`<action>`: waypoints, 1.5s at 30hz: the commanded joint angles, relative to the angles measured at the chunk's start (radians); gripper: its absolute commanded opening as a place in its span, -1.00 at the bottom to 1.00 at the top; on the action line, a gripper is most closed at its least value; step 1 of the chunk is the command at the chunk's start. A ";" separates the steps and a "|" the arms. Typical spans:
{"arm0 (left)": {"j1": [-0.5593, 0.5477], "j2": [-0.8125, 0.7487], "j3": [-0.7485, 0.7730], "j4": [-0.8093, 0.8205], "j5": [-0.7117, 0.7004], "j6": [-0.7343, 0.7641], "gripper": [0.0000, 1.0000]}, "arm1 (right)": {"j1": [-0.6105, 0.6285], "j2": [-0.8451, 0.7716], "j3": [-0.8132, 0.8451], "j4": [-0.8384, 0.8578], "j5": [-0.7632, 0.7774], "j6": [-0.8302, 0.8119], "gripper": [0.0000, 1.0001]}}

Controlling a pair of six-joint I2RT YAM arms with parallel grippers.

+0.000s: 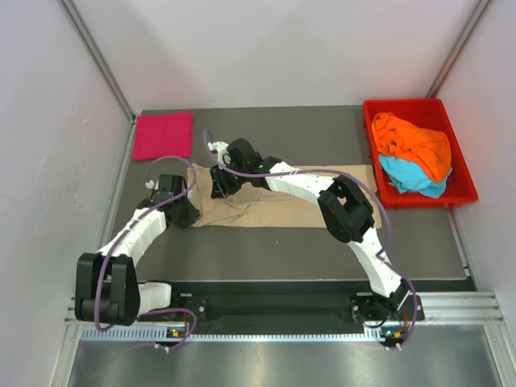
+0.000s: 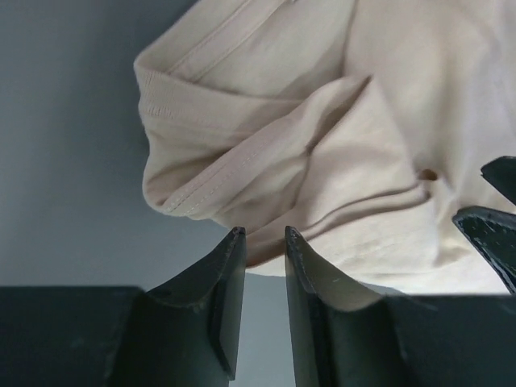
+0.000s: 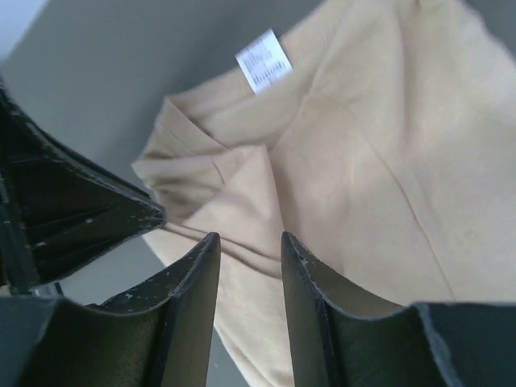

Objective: Fold and stack the t-shirts
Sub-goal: Fold the tshirt

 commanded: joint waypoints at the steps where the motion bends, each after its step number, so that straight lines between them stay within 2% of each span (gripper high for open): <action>1: 0.007 0.014 -0.027 0.016 0.032 -0.035 -0.38 | 0.002 0.031 0.037 -0.034 -0.023 -0.007 -0.26; 13: 0.010 0.012 -0.047 0.031 0.014 -0.048 -0.42 | 0.015 0.040 0.022 -0.056 -0.012 0.029 -0.45; 16: 0.011 0.015 -0.038 0.028 0.003 -0.047 -0.41 | 0.014 0.031 0.014 -0.050 -0.005 0.035 -0.68; 19: 0.011 0.020 -0.018 0.017 -0.006 -0.045 -0.40 | 0.014 0.006 0.000 -0.028 0.018 0.043 -1.00; 25: 0.022 0.026 0.047 -0.007 -0.038 -0.038 -0.35 | 0.015 -0.060 -0.054 0.019 0.083 0.058 -1.00; 34: 0.050 0.040 0.243 -0.061 -0.136 0.019 -0.17 | 0.009 -0.140 -0.120 0.104 0.230 0.072 -1.00; 38: 0.050 0.047 0.260 -0.056 -0.134 0.038 -0.15 | -0.004 -0.133 -0.110 0.127 0.244 0.085 -1.00; 45: 0.051 0.035 0.200 0.013 -0.029 0.070 -0.07 | -0.026 -0.087 -0.041 0.094 0.244 0.075 -1.00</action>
